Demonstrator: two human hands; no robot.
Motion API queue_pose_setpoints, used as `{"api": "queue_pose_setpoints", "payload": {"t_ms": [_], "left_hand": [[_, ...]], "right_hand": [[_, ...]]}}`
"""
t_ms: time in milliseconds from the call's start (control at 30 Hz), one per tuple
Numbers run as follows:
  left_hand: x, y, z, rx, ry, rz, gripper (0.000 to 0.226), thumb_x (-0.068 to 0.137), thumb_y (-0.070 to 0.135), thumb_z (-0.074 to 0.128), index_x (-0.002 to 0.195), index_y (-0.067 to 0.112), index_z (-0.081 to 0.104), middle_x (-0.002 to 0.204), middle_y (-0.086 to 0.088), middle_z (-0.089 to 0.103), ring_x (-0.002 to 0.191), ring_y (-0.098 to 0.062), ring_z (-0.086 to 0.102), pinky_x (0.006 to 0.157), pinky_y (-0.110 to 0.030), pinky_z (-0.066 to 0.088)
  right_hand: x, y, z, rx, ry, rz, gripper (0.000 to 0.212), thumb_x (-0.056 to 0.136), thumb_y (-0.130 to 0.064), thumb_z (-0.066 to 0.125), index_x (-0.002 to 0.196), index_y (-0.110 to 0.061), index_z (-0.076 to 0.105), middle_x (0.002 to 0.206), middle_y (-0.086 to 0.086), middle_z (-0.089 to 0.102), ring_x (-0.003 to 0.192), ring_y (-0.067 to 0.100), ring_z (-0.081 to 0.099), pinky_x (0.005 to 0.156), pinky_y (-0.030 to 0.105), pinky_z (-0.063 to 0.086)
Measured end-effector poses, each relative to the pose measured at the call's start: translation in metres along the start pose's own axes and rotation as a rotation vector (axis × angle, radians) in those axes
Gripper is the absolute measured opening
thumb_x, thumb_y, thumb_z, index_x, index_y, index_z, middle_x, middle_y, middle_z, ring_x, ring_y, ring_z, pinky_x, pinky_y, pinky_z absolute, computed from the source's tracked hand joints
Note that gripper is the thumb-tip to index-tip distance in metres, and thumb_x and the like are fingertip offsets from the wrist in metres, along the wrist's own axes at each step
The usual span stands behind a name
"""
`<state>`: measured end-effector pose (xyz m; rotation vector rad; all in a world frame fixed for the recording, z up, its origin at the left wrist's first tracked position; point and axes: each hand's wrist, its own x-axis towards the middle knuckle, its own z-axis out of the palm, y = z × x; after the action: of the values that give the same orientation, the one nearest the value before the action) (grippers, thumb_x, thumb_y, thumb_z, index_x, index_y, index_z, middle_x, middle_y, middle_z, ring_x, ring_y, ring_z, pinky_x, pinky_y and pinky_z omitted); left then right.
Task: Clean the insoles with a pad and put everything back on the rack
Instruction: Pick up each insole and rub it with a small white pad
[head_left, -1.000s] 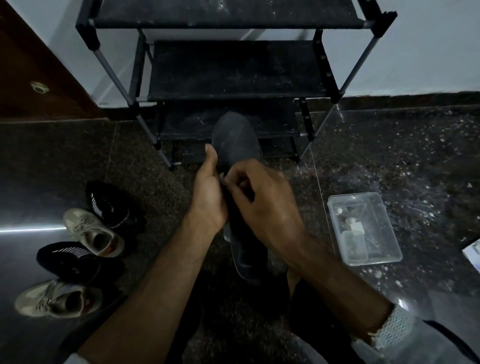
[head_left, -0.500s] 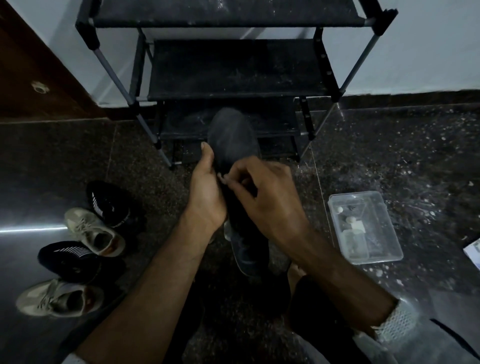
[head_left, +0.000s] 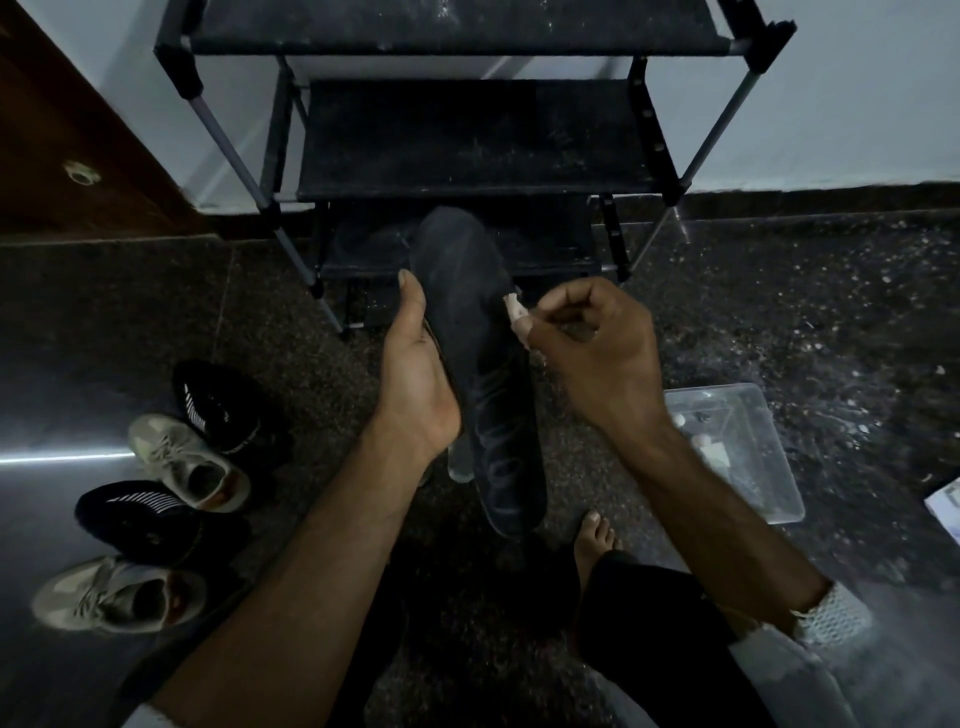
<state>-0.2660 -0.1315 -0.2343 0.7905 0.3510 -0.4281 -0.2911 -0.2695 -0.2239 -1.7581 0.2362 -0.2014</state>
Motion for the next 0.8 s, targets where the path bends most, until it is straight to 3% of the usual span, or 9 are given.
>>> {"api": "queue_pose_setpoints", "payload": {"t_ms": [100, 267, 400, 467, 633, 733, 800], "left_hand": [[-0.004, -0.01, 0.003, 0.007, -0.081, -0.016, 0.072, 0.097, 0.06, 0.029, 0.138, 0.005, 0.05, 0.139, -0.015, 0.053, 0.125, -0.027, 0.053, 0.108, -0.042, 0.04], [-0.007, -0.018, 0.007, 0.04, -0.105, -0.007, 0.064, 0.098, 0.054, 0.032, 0.136, 0.008, 0.051, 0.135, -0.011, 0.058, 0.127, -0.024, 0.053, 0.11, -0.04, 0.039], [-0.006, -0.019, 0.006, 0.083, -0.117, 0.02, 0.055, 0.1, 0.051, 0.027, 0.123, 0.015, 0.061, 0.123, -0.008, 0.066, 0.117, -0.022, 0.061, 0.105, -0.039, 0.043], [-0.005, -0.019, 0.004, 0.083, -0.121, 0.024, 0.06, 0.101, 0.053, 0.026, 0.132, 0.011, 0.055, 0.131, -0.01, 0.061, 0.124, -0.025, 0.055, 0.109, -0.041, 0.039], [0.002, -0.015, -0.001, 0.03, -0.195, 0.018, 0.077, 0.099, 0.059, 0.019, 0.141, -0.002, 0.042, 0.144, -0.02, 0.045, 0.134, -0.034, 0.042, 0.118, -0.05, 0.024], [0.004, -0.011, -0.001, -0.019, -0.185, 0.019, 0.08, 0.099, 0.06, 0.018, 0.141, -0.003, 0.042, 0.144, -0.021, 0.044, 0.132, -0.031, 0.044, 0.116, -0.046, 0.029], [0.005, -0.011, -0.001, -0.053, -0.173, 0.002, 0.079, 0.098, 0.062, 0.02, 0.14, -0.001, 0.043, 0.143, -0.019, 0.048, 0.133, -0.027, 0.046, 0.115, -0.042, 0.032]], "right_hand": [[0.004, 0.001, -0.001, 0.091, 0.051, 0.053, 0.017, 0.08, -0.004, 0.076, 0.086, -0.01, 0.062, 0.082, 0.006, 0.069, 0.073, 0.006, 0.066, 0.064, 0.016, 0.053], [0.003, -0.002, 0.0, 0.19, 0.081, 0.079, 0.016, 0.08, 0.003, 0.074, 0.086, -0.005, 0.061, 0.079, 0.001, 0.068, 0.075, 0.001, 0.067, 0.065, 0.015, 0.053], [0.006, 0.0, -0.004, 0.214, 0.128, 0.101, 0.016, 0.08, -0.002, 0.075, 0.087, -0.009, 0.062, 0.086, 0.012, 0.069, 0.076, 0.013, 0.067, 0.072, 0.026, 0.057], [0.005, 0.0, -0.002, 0.218, 0.12, 0.102, 0.015, 0.081, -0.001, 0.074, 0.088, -0.007, 0.062, 0.082, 0.007, 0.069, 0.073, 0.008, 0.067, 0.068, 0.021, 0.055], [-0.005, 0.001, 0.004, -0.093, 0.062, -0.074, 0.009, 0.084, -0.009, 0.074, 0.086, -0.012, 0.065, 0.081, -0.012, 0.067, 0.077, -0.003, 0.065, 0.068, 0.011, 0.05], [-0.009, 0.004, 0.006, -0.369, 0.003, -0.204, 0.005, 0.088, -0.015, 0.07, 0.088, -0.017, 0.066, 0.086, -0.013, 0.066, 0.083, 0.005, 0.064, 0.071, 0.026, 0.055], [-0.015, 0.004, 0.011, -0.422, -0.034, -0.28, 0.003, 0.088, -0.015, 0.069, 0.09, -0.015, 0.067, 0.089, -0.005, 0.069, 0.084, 0.014, 0.065, 0.071, 0.039, 0.056]]}}
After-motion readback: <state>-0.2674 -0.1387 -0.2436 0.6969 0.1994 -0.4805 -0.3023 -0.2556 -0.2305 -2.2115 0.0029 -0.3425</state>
